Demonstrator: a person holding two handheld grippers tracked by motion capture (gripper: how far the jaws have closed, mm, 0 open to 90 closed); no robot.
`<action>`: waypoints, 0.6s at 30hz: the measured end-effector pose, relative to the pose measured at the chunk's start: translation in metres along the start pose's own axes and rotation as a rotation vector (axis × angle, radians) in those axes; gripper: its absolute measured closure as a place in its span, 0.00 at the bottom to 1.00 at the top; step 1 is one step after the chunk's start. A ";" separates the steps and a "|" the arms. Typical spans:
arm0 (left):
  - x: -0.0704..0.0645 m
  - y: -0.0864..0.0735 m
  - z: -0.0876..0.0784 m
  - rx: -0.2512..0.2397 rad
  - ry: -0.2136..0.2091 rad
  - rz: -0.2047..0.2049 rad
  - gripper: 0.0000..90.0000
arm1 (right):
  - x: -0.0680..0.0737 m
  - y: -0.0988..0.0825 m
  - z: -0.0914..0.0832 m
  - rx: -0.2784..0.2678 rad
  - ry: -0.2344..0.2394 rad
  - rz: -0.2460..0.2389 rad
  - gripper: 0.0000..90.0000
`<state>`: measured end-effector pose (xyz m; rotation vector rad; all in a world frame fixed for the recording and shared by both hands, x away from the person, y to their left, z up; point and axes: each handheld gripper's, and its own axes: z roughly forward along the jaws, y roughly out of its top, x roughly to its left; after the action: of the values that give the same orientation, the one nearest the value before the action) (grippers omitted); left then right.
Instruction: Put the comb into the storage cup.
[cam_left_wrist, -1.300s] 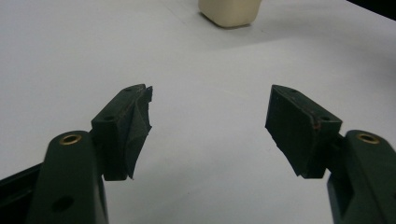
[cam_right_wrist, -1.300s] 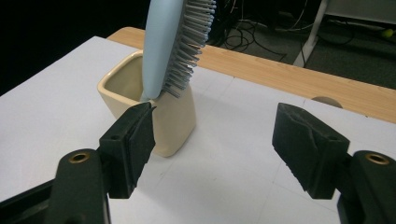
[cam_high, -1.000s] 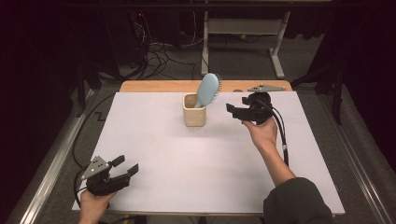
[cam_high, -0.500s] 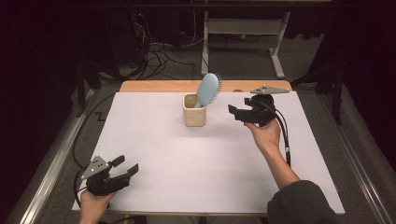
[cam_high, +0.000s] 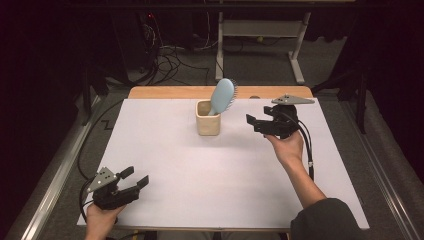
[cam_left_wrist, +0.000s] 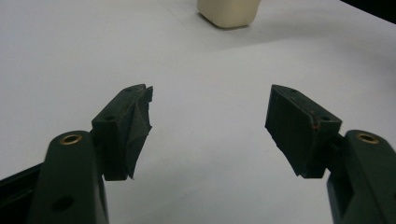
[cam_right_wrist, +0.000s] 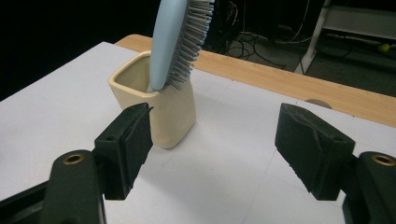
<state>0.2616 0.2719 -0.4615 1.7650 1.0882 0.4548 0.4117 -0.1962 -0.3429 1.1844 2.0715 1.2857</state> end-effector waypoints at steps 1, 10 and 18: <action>0.000 0.000 0.000 0.001 0.000 0.001 0.35 | 0.000 -0.001 -0.001 0.000 0.000 0.000 0.31; 0.000 0.000 0.000 0.007 0.001 0.003 0.35 | -0.004 -0.004 -0.006 -0.002 -0.002 -0.001 0.31; 0.000 0.000 0.000 0.003 0.005 0.000 0.35 | -0.005 -0.006 -0.010 -0.005 -0.003 -0.005 0.31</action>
<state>0.2616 0.2721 -0.4613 1.7667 1.0929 0.4578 0.4045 -0.2069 -0.3437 1.1780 2.0663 1.2857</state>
